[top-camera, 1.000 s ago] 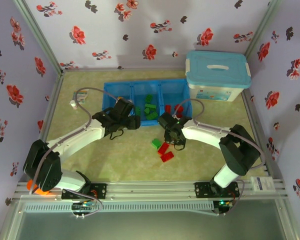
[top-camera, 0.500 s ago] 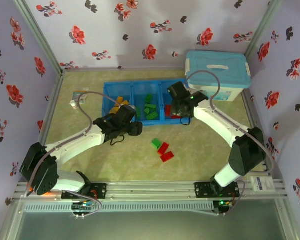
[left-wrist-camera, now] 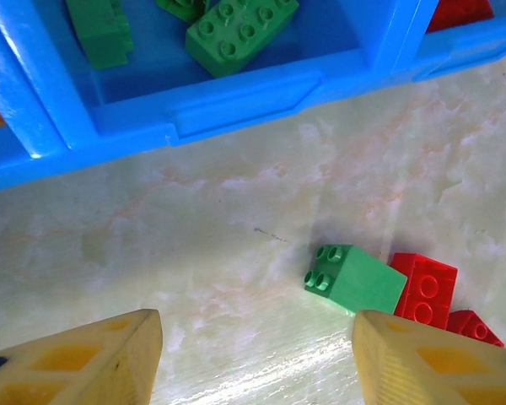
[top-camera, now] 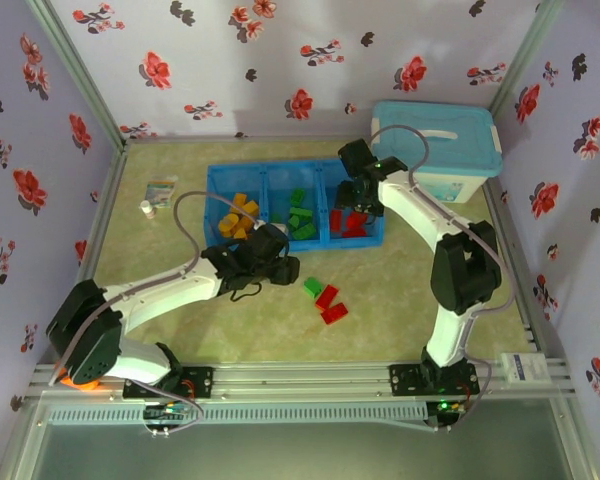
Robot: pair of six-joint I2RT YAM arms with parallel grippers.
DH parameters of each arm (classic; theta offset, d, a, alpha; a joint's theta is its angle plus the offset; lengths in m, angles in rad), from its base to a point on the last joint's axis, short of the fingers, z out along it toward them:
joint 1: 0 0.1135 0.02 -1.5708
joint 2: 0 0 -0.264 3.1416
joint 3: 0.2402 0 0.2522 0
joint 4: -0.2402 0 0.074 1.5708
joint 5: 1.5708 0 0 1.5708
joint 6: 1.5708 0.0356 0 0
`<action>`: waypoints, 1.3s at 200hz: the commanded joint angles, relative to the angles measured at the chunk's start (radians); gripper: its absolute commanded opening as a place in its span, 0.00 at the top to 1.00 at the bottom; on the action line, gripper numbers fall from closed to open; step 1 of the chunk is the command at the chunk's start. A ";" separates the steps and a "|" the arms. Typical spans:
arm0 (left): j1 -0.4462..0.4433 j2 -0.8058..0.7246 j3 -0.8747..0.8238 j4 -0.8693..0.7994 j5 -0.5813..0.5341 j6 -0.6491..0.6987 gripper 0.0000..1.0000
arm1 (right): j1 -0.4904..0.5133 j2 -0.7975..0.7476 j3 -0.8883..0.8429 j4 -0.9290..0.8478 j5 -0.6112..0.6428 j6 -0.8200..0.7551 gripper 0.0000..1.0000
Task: Sort the legos into containers by color
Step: Place the lego in the container, then pick up the lego from the middle-left of the table.
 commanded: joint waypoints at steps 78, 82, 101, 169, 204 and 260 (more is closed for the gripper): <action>-0.067 0.204 0.133 -0.005 0.086 0.044 0.38 | 0.026 -0.270 -0.267 0.045 0.012 0.035 0.25; -0.070 0.213 0.136 -0.002 0.092 0.046 0.38 | 0.026 -0.279 -0.281 0.050 0.008 0.037 0.25; -0.076 0.251 0.153 0.009 0.123 0.046 0.38 | 0.026 -0.310 -0.336 0.072 -0.003 0.046 0.26; -0.076 0.357 0.205 -0.009 0.186 0.082 0.36 | 0.025 -0.360 -0.435 0.110 -0.017 0.058 0.25; -0.077 0.392 0.228 -0.027 0.187 0.104 0.36 | 0.025 -0.371 -0.460 0.118 -0.017 0.062 0.25; -0.077 0.423 0.234 -0.022 0.187 0.108 0.36 | 0.025 -0.384 -0.481 0.128 -0.019 0.070 0.25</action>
